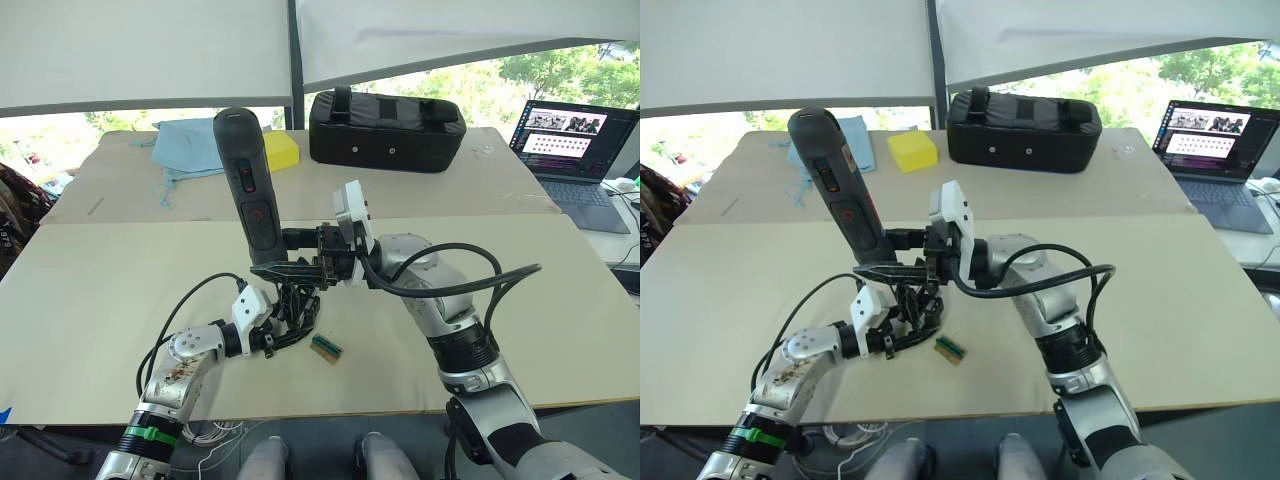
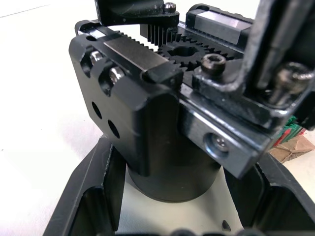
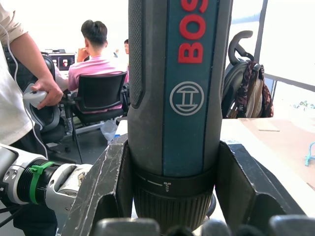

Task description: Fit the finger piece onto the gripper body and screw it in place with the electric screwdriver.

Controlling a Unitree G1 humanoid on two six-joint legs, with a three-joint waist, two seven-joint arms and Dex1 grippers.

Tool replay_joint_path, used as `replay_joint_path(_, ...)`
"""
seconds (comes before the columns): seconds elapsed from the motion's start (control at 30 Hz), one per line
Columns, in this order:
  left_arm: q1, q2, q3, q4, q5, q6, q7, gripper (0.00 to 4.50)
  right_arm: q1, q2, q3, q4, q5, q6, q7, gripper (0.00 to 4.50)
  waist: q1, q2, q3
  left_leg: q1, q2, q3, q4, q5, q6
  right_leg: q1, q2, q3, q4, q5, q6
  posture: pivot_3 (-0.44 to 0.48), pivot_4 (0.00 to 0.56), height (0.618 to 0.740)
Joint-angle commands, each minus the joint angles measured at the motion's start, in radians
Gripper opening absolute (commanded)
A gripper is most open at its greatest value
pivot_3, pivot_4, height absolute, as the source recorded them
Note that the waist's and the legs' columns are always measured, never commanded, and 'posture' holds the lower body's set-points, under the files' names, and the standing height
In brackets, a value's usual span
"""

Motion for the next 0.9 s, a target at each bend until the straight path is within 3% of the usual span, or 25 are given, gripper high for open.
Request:
replay_joint_path(0.03, 0.028, 0.008, -0.023, 0.003, 0.009, 0.032, -0.011, 2.31, -0.032, 0.011, -0.034, -0.030, 0.018, -0.057, 0.007, 1.90, 0.000, 0.000, 0.000, 0.000, 0.000, 0.000, 0.000, 0.000, 0.000, 0.000, 0.000, 0.000, 0.000, 0.000, 0.000, 0.000, 0.150, 0.740)
replay_joint_path(0.9, 0.019, 0.005, -0.026, 0.017, 0.018, 0.031, 0.009, 2.31, -0.070, -0.012, -0.054, -0.059, 0.072, -0.013, 0.068, 1.90, 0.000, 0.000, 0.000, 0.000, 0.000, 0.000, 0.000, 0.000, 0.000, 0.000, 0.000, 0.000, 0.000, 0.000, 0.000, 0.000, 0.150, 0.740)
